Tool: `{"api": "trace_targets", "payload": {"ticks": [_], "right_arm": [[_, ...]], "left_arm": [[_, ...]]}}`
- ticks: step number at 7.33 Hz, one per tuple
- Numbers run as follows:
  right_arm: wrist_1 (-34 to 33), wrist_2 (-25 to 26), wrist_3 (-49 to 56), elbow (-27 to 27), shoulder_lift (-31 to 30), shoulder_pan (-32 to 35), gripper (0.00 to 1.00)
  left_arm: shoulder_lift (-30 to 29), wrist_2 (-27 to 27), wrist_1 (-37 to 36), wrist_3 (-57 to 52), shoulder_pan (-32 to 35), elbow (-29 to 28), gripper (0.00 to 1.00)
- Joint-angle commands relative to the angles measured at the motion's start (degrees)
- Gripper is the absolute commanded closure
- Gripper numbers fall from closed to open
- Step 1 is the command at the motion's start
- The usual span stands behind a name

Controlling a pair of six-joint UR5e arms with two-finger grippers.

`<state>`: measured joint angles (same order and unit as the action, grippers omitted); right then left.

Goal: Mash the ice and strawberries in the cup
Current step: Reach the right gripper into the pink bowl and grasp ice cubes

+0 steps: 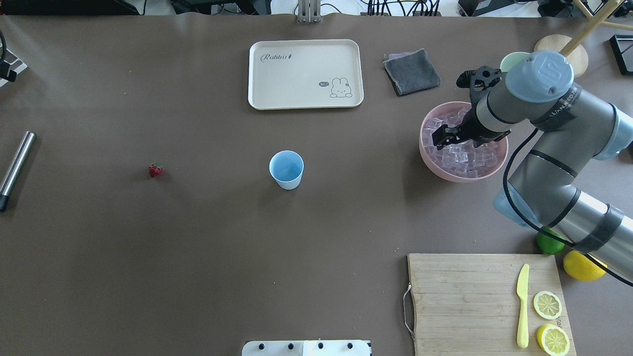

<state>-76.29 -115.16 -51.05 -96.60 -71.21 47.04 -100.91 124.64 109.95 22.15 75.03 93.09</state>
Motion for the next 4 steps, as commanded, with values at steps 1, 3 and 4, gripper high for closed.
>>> {"api": "trace_targets", "payload": {"ticks": [1, 3, 4], "right_arm": [[0.0, 0.1, -0.5, -0.7, -0.2, -0.1, 0.07], [0.0, 0.7, -0.7, -0.6, -0.7, -1.1, 0.17], [0.0, 0.7, -0.7, -1.0, -0.8, -1.1, 0.25]], "left_arm": [[-0.8, 0.0, 0.1, -0.1, -0.2, -0.9, 0.02], [-0.8, 0.1, 0.3, -0.1, -0.2, -1.2, 0.02], [-0.8, 0.1, 0.3, -0.1, -0.2, -1.2, 0.02]]}}
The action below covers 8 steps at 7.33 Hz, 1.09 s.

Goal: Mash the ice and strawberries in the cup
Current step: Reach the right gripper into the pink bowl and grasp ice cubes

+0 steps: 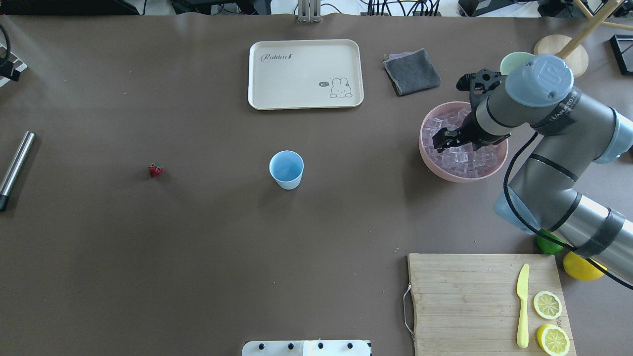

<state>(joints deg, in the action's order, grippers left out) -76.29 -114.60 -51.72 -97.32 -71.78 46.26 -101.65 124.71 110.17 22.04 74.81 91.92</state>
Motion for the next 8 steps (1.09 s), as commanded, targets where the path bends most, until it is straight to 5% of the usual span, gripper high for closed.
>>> {"api": "trace_targets", "payload": {"ticks": [1, 2, 4, 8], "right_arm": [[0.0, 0.4, -0.1, -0.2, -0.5, -0.6, 0.26], [0.0, 0.4, -0.1, -0.2, -0.5, -0.8, 0.31], [0.1, 1.1, -0.1, -0.3, -0.6, -1.3, 0.59], [0.1, 1.1, -0.2, -0.4, -0.5, -1.2, 0.69]], "left_arm": [[0.0, 0.0, 0.0, 0.0, -0.1, -0.1, 0.02], [0.0, 0.0, 0.1, -0.1, -0.1, -0.1, 0.02], [0.0, 0.0, 0.1, -0.1, -0.1, -0.1, 0.02], [-0.1, 0.0, 0.2, -0.1, -0.3, -0.1, 0.02]]}}
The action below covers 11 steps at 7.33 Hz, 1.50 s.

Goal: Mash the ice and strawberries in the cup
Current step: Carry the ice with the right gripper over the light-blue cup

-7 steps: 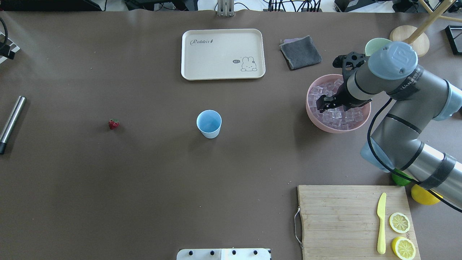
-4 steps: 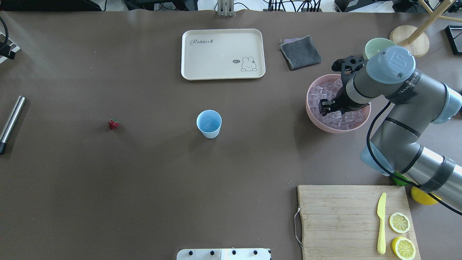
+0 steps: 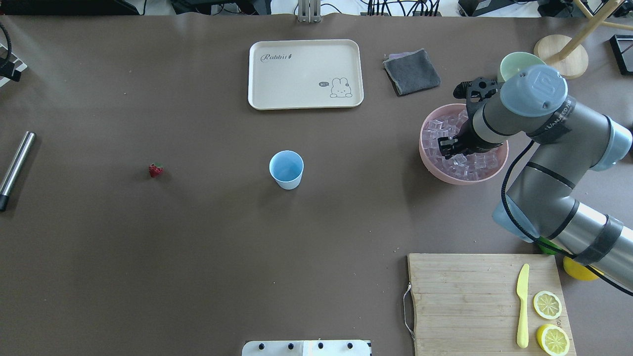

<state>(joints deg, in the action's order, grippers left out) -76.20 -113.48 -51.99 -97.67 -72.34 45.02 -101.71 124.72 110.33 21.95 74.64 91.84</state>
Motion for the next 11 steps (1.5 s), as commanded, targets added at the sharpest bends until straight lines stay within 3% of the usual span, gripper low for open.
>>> {"api": "trace_targets", "payload": {"ticks": [1, 3, 4, 6, 7, 9, 11], "right_arm": [[-0.1, -0.2, 0.0, -0.8, 0.0, 0.1, 0.78], [-1.0, -1.0, 0.2, -2.4, 0.0, 0.9, 0.96], [-1.9, -2.5, 0.3, -3.6, 0.3, 2.6, 0.97], [-15.9, -7.0, 0.8, -12.4, 3.8, 5.9, 0.99], [-22.4, -6.6, 0.1, -12.4, 10.1, 5.3, 1.00], [-27.5, -5.6, -7.6, -7.2, 23.1, 1.8, 1.00], [-26.5, 0.8, -16.2, -0.3, 32.8, -4.1, 1.00]], "left_arm": [[-0.1, 0.0, 0.1, 0.0, -0.3, -0.1, 0.02], [-0.1, 0.0, 0.1, 0.0, -0.4, -0.1, 0.02], [0.0, 0.0, 0.1, 0.0, -0.4, -0.1, 0.02], [0.1, 0.0, 0.2, 0.0, -0.4, 0.0, 0.02], [0.1, 0.0, 0.2, 0.0, -0.4, 0.0, 0.02], [0.0, 0.0, 0.2, -0.1, -0.5, -0.1, 0.02], [0.0, 0.0, 0.2, 0.0, -0.5, -0.3, 0.02]]}}
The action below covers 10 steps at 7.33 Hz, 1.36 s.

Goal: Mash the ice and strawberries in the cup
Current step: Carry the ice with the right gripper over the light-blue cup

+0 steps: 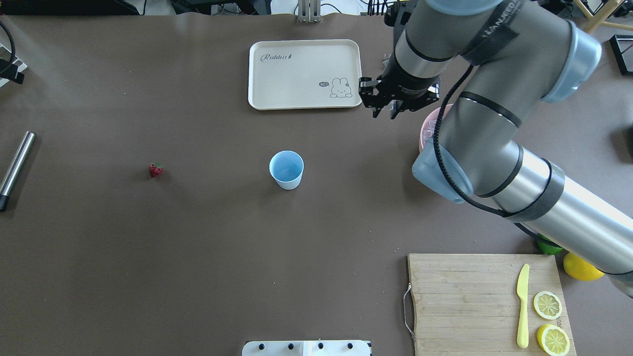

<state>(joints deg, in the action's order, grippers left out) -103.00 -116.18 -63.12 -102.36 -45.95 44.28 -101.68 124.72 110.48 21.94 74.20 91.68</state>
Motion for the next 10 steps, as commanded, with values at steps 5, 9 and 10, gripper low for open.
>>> {"api": "trace_targets", "payload": {"ticks": [5, 9, 10], "right_arm": [[8.2, 14.0, -12.2, 20.0, 15.0, -13.1, 1.00], [8.6, 17.0, -11.7, 20.3, 14.0, -15.7, 0.90], [8.7, 17.0, -11.7, 20.3, 13.7, -16.3, 0.85]], "left_arm": [[0.0, 0.0, 0.5, 0.0, -0.8, -1.3, 0.02], [-1.0, 0.0, 0.5, -0.1, -1.2, -2.8, 0.02], [-1.0, 0.0, 0.5, -0.1, -1.2, -2.8, 0.02]]}}
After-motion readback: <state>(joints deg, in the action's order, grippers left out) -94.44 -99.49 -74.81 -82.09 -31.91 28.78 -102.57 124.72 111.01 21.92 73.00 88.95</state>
